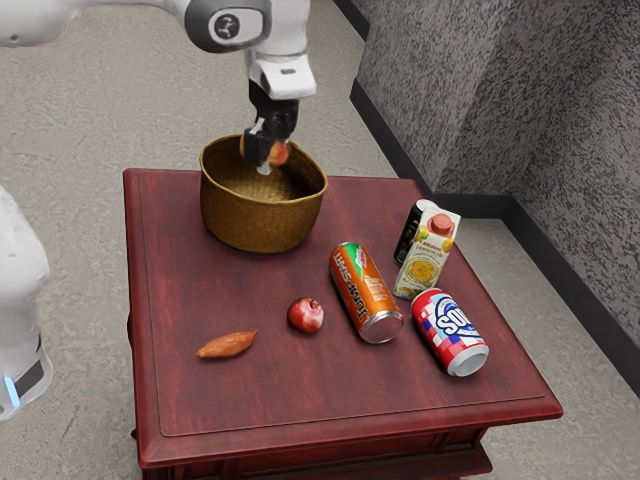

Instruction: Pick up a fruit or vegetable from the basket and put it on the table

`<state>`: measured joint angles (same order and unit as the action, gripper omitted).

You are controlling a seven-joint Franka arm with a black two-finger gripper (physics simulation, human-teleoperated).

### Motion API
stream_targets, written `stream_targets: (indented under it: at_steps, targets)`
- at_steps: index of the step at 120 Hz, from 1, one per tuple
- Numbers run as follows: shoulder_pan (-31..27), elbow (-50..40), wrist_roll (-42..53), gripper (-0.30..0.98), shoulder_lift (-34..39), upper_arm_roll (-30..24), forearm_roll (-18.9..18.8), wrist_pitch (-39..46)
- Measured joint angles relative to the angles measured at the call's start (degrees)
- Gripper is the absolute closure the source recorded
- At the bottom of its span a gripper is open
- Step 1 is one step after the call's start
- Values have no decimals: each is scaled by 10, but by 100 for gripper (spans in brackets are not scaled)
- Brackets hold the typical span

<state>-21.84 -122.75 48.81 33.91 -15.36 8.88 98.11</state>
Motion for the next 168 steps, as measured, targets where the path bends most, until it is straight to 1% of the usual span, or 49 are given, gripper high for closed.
stream_targets:
  at_steps: [10, 23, 35, 53, 71, 105, 121, 147, 161, 168]
  targets:
    - [48, -18, 5, 45, 17, 0, 2, -21]
    - [76, -33, 11, 47, 29, -8, 9, -35]
    - [86, -47, 16, 47, 33, -30, 20, -39]
    - [86, -84, 21, 47, 33, -47, 28, -26]
    - [77, -99, 25, 47, 33, -78, 39, -11]
    - [60, -130, 30, 47, 32, -110, 54, 18]
    - [35, -141, 32, 47, 32, -135, 61, 31]
    - [-18, -144, 36, 47, 32, -195, 81, 45]
    - [-34, -146, 38, 46, 32, -210, 90, 51]
    - [-39, -146, 38, 41, 32, -218, 93, 52]
